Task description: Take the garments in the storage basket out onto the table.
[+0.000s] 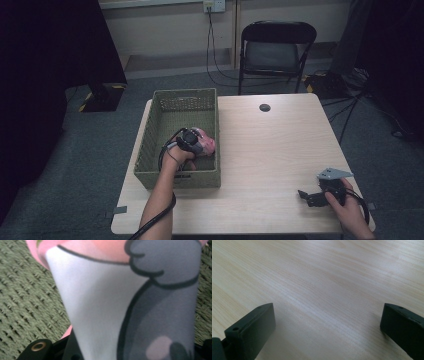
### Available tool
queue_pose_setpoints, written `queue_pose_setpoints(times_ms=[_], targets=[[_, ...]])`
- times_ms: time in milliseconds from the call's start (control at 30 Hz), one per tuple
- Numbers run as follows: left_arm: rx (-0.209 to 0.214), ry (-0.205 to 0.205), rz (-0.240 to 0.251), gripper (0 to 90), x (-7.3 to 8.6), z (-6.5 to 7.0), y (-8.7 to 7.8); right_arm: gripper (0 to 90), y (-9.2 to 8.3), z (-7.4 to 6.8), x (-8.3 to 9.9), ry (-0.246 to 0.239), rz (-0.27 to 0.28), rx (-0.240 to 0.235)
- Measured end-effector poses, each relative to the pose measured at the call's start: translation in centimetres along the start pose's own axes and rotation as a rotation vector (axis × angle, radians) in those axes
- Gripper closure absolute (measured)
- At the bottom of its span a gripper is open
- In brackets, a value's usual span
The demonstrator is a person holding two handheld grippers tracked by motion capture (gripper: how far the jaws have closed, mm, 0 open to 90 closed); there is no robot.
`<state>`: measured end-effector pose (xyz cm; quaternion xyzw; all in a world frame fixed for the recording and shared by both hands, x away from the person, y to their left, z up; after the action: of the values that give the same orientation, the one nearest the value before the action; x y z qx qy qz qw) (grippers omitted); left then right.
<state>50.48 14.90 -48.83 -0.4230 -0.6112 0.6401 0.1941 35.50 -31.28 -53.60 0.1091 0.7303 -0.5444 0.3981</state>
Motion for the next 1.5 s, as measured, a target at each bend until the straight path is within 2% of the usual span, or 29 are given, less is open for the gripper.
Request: queue_pose_setpoints(times_ms=[100, 233, 467, 667, 933, 1200, 1500], targets=[[0.005, -0.028, 0.051, 66.4, 0.3, -0.2, -0.7, 0.0, 0.0, 0.0, 0.0, 0.000, 0.000, 0.000], [0.011, -0.087, 0.151, 67.2, 0.8, -0.6, -2.1, 0.0, 0.0, 0.0, 0.0, 0.000, 0.000, 0.000], [0.003, -0.143, 0.309, 67.3, 1.0, -1.2, -5.1, 0.0, 0.0, 0.0, 0.0, 0.000, 0.000, 0.000], [-0.016, -0.165, 0.408, 66.5, 1.1, -1.2, -7.7, 0.0, 0.0, 0.0, 0.0, 0.000, 0.000, 0.000], [0.002, -0.178, 0.504, 66.2, 1.0, -0.9, -10.2, 0.0, 0.0, 0.0, 0.0, 0.000, 0.000, 0.000], [0.016, -0.154, 0.570, 66.2, 0.5, -0.2, -12.4, 0.0, 0.0, 0.0, 0.0, 0.000, 0.000, 0.000], [0.029, -0.158, 0.629, 66.1, 0.1, 0.3, -13.9, 0.0, 0.0, 0.0, 0.0, 0.000, 0.000, 0.000]])
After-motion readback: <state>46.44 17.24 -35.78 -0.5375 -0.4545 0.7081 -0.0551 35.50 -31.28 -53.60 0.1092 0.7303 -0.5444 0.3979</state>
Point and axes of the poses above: each handheld gripper's, and its own axes: y roughly forward along the jaws, x roughly out of its underside, z roughly to its right, the point moved 2 cm from there along y, roughly forward along the jaws, and after that the axes turned 8 degrees about y, right-handed, at the moved point
